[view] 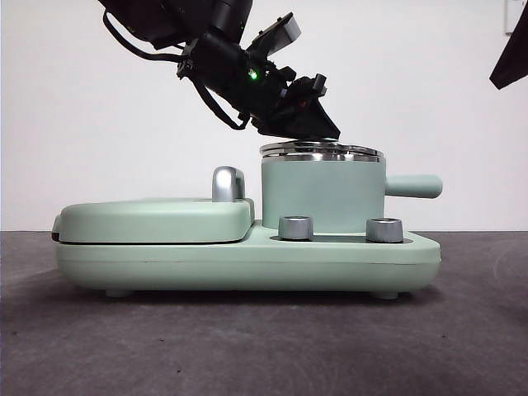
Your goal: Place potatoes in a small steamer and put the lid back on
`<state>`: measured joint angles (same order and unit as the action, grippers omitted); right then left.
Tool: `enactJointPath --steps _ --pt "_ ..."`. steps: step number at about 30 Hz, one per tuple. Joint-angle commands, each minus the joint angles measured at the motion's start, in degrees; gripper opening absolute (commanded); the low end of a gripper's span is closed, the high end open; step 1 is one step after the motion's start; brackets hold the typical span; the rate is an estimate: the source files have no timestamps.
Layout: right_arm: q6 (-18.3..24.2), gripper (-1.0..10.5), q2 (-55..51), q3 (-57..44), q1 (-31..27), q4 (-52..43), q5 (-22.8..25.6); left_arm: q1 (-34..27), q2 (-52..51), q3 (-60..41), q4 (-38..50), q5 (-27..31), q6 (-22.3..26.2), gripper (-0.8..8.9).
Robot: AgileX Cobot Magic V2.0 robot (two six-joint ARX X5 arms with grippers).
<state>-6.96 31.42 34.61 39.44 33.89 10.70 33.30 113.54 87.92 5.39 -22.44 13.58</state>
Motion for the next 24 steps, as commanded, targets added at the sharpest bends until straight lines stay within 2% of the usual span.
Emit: enactJointPath --steps 1,17,24 --pt "-0.76 2.7 0.28 0.13 0.55 -0.17 0.33 0.52 2.01 1.62 0.46 -0.13 0.57 0.13" --pt "-0.76 2.7 0.26 0.13 0.55 2.03 1.42 0.55 2.03 1.6 1.88 -0.13 0.48 0.15" --pt "-0.76 2.7 0.28 0.13 0.55 2.69 1.81 0.52 2.03 1.55 4.92 -0.83 -1.46 0.14"
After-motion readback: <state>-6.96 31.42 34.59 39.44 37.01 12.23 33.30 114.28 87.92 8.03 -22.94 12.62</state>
